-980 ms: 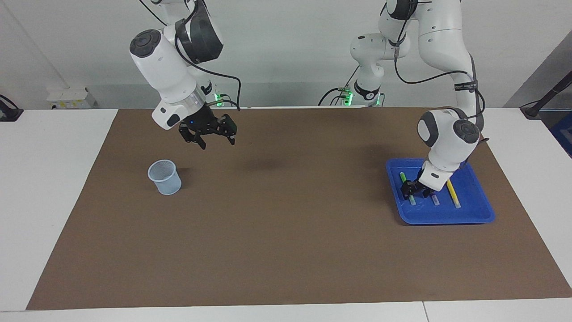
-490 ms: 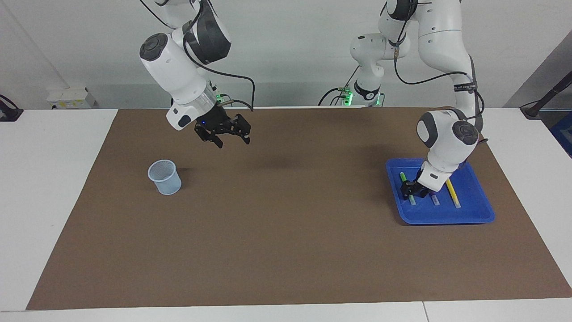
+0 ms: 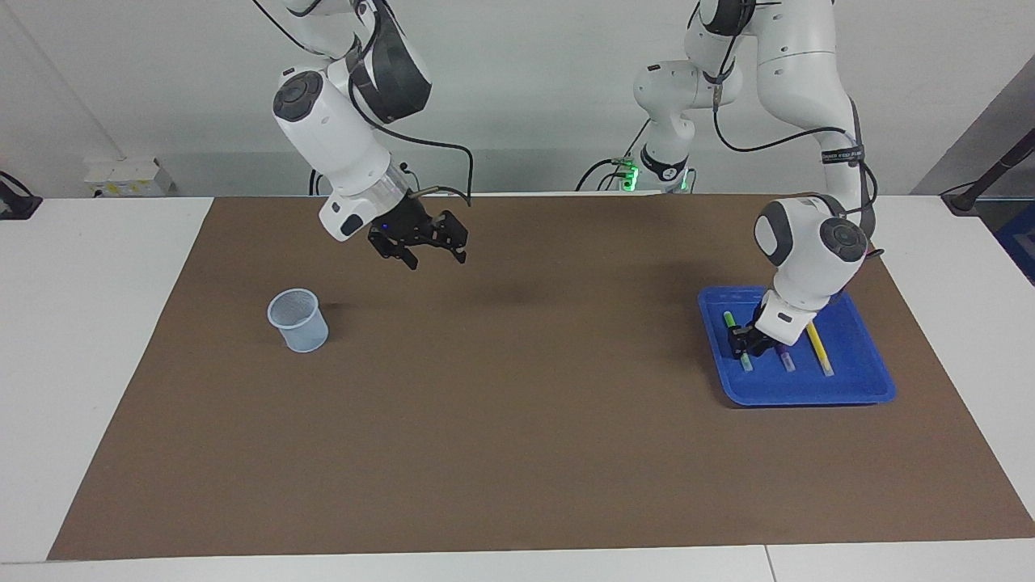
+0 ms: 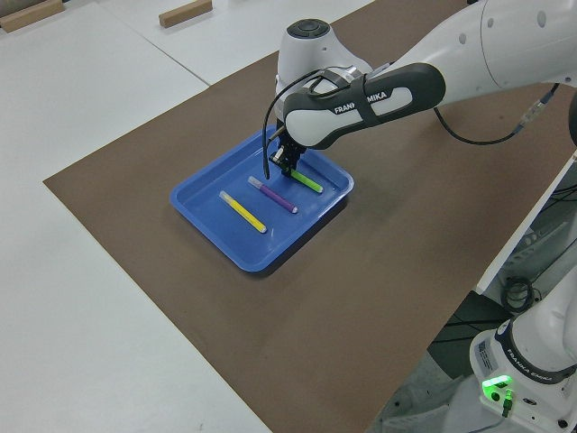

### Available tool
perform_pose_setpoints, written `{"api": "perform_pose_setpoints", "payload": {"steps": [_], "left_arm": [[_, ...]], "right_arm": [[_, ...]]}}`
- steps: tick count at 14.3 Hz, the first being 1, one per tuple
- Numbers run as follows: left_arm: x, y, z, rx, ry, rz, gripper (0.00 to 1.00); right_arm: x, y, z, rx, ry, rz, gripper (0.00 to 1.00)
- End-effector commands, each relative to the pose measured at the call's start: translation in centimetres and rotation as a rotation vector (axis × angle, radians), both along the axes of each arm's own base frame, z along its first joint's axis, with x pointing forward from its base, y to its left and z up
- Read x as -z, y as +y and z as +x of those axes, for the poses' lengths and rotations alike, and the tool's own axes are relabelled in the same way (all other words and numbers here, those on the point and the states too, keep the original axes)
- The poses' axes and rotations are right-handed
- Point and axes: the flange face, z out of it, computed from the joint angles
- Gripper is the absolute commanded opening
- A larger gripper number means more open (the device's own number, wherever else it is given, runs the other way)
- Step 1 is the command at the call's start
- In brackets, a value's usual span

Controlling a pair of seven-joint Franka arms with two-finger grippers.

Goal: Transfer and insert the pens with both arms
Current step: 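Grasp the green pen with the left gripper while the right gripper approaches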

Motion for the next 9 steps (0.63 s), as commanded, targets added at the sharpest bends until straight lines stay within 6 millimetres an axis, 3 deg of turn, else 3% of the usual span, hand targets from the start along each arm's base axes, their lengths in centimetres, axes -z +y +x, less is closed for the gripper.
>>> {"api": "perform_pose_setpoints", "payload": {"steps": [1, 6, 9], "left_arm": [[0.7, 0.4, -0.6, -0.017, 0.039, 0.0, 0.0], [0.4, 0.5, -0.5, -0.023, 0.039, 0.0, 0.0], [-1.6, 0.6, 0.6, -0.02, 0.06, 0.0, 0.0]], "right_arm": [[-0.1, -0.1, -0.1, 0.025, -0.004, 0.021, 1.0], [-0.1, -0.1, -0.1, 0.045, 0.005, 0.021, 1.0], [-0.1, 0.1, -0.1, 0.082, 0.03, 0.066, 1.0]]}}
